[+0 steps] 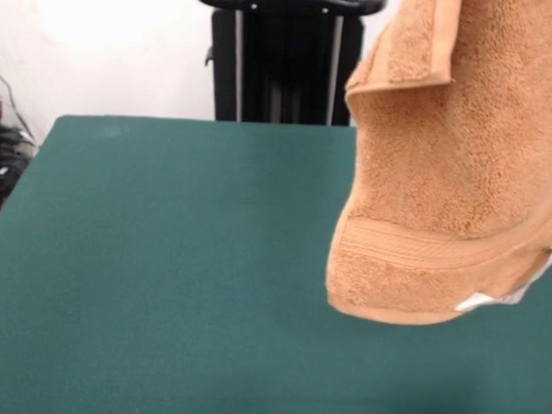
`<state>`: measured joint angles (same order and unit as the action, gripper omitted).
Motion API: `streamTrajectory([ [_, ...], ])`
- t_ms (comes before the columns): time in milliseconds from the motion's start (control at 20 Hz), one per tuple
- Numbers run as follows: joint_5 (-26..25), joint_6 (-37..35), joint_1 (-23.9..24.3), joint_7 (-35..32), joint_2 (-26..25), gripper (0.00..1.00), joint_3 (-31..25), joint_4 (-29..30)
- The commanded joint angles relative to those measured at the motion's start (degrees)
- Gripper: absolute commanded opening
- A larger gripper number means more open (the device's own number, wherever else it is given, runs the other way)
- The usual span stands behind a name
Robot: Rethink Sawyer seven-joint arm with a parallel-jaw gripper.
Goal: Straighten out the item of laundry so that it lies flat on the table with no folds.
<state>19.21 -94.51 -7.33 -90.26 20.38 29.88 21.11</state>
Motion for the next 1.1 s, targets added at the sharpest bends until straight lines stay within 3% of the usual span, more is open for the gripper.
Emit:
streamTrajectory([
  [50, -2.5, 9.6, -1.7, -10.0, 5.5, 0.0, -5.3, 19.8],
  [550, -2.8, 21.5, -3.1, -5.9, 13.6, 0.0, -6.8, 36.2],
  [1100, -3.4, 28.7, -4.2, -4.0, 20.8, 0.0, -7.2, 48.6],
])
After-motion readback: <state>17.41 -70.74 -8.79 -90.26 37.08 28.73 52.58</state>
